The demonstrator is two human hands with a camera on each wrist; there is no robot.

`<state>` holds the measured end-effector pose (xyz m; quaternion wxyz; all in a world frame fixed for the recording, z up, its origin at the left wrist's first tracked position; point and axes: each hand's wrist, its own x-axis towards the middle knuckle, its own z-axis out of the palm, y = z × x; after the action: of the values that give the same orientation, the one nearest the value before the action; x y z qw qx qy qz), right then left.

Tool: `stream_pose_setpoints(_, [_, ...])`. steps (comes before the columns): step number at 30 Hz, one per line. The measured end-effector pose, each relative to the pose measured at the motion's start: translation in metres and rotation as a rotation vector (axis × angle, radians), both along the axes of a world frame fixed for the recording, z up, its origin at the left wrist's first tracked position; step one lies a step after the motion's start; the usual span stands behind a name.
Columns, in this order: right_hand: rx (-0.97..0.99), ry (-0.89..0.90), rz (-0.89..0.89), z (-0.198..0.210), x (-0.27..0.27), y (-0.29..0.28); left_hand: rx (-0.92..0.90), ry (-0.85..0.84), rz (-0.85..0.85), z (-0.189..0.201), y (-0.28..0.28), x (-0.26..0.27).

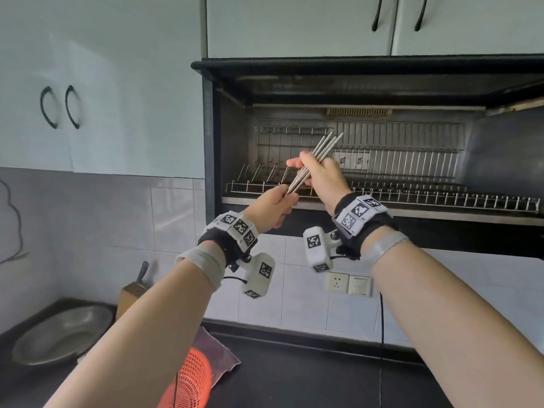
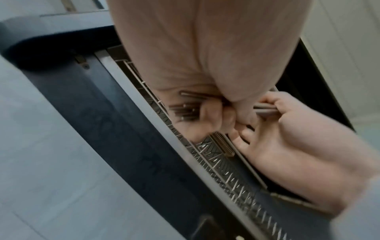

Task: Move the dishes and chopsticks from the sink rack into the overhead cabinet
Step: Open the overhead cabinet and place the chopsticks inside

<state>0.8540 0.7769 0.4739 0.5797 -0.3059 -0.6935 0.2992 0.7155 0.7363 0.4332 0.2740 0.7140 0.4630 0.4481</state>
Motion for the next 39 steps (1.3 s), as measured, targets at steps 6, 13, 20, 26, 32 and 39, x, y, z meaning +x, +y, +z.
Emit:
stream_pose_setpoints(6, [0.254,0.059,-0.347,0.010,0.019,-0.003,0.122,0.293,0.120,-0.010,0.005,-0.010])
stream_pose_setpoints(13, [0.296,-0.098,-0.433,0.013,0.011,0.002,0.197,0.353,0.169,-0.002,0.012,-0.014])
stream_pose_setpoints(20, [0.441,-0.515,-0.560,0.016,0.021,0.014,0.269,0.581,0.382,0.015,0.017,-0.031])
stream_pose_setpoints(26, [0.709,-1.048,-0.626,0.055,0.020,0.008,0.362,0.794,0.519,0.076,0.022,-0.028])
stream_pose_setpoints(32, [0.574,-1.260,-0.573,0.086,0.021,0.013,0.387,0.759,0.447,0.116,0.037,-0.019])
stream_pose_setpoints(39, [0.535,-1.329,-0.543,0.101,0.017,0.047,0.455,0.820,0.543,0.134,0.062,-0.018])
